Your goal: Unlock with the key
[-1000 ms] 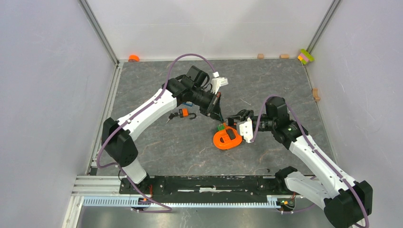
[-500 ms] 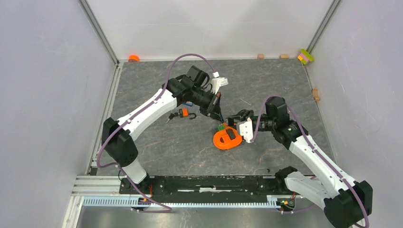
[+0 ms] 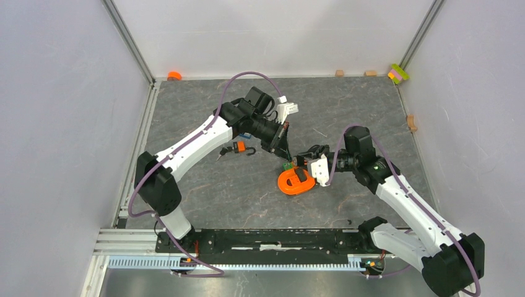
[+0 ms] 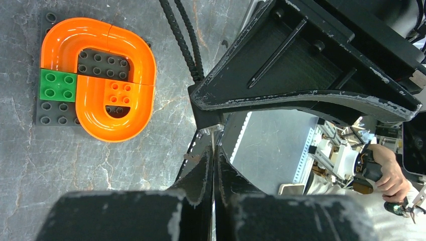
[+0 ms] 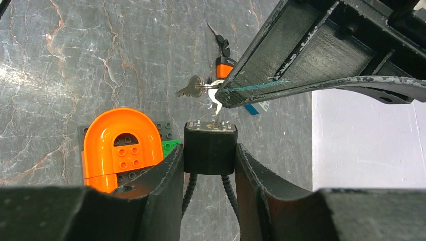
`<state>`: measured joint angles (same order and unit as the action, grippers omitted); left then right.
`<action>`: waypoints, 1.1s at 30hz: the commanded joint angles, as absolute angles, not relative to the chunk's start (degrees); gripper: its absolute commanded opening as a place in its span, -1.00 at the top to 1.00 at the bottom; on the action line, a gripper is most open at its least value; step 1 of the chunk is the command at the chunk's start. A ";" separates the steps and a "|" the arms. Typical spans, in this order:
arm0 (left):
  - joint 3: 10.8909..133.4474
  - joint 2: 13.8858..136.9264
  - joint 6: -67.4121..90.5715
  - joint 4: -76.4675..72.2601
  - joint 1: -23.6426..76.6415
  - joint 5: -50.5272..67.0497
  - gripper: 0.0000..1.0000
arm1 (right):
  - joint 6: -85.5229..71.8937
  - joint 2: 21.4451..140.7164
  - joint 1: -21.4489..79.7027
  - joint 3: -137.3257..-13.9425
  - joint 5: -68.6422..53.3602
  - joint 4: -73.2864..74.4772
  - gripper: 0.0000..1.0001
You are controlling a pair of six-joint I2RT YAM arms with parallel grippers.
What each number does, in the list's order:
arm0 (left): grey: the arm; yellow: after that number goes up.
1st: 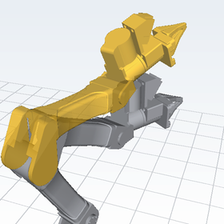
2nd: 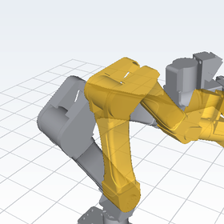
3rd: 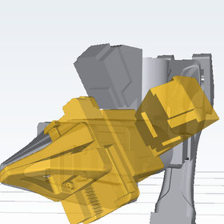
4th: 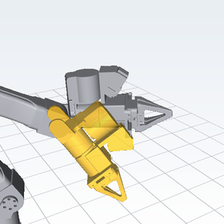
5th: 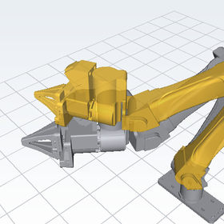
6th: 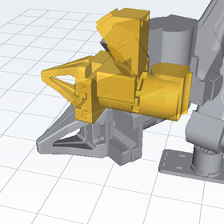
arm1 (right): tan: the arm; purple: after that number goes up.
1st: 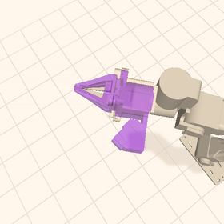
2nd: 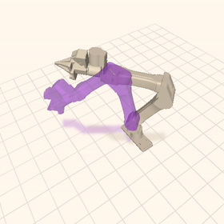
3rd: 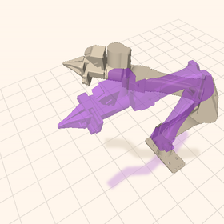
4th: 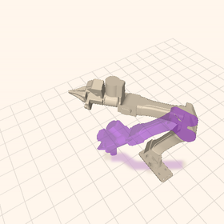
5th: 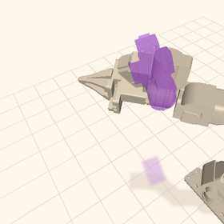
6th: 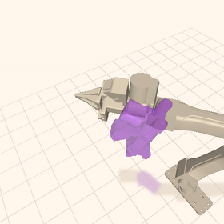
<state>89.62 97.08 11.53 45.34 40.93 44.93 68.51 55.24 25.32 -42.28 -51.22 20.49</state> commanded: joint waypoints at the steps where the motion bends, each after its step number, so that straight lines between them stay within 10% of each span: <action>1: 90.90 97.31 10.99 45.35 41.54 45.64 0.96 | 73.33 55.40 25.84 -44.03 -53.26 20.94 1.00; 33: 88.80 98.89 13.44 40.93 42.53 39.31 0.96 | 66.60 57.00 28.03 -43.97 -51.48 17.20 1.00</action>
